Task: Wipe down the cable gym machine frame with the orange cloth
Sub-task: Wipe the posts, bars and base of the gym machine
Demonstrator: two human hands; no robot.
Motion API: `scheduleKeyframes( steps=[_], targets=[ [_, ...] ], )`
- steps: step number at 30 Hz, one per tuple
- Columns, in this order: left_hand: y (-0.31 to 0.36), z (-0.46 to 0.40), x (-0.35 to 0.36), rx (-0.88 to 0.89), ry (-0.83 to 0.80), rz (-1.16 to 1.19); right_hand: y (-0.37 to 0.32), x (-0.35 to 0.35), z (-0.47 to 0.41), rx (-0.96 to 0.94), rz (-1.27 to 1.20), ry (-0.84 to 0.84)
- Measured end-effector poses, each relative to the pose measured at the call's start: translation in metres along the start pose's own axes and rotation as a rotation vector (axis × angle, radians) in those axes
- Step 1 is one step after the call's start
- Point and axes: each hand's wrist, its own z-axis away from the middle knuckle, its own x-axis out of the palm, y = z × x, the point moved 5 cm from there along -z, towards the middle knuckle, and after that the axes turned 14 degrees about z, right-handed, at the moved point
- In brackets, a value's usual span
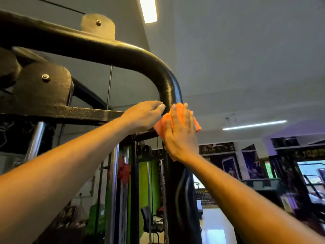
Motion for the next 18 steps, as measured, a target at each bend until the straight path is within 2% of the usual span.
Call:
scheduleKeyframes(
  steps=[3,6,9,11,14,18],
  targets=[
    [0.018,-0.028,0.006,-0.083,0.012,0.038,0.004,-0.001,-0.034,-0.014,0.040,0.033],
    [0.026,-0.056,0.005,-0.216,0.094,0.209,0.004,-0.007,-0.078,0.008,0.008,0.048],
    [0.023,-0.073,0.011,-0.276,0.142,0.648,0.005,-0.009,-0.091,-0.034,-0.041,0.052],
    [0.017,-0.078,0.012,-0.311,0.164,0.818,0.007,-0.006,-0.070,-0.072,-0.074,0.048],
    [0.000,-0.078,0.010,-0.301,0.177,0.930,0.016,0.001,-0.042,-0.104,-0.099,0.011],
    [-0.020,-0.079,0.007,-0.262,0.168,1.033,0.008,-0.007,-0.084,-0.106,-0.105,0.026]
  ],
)
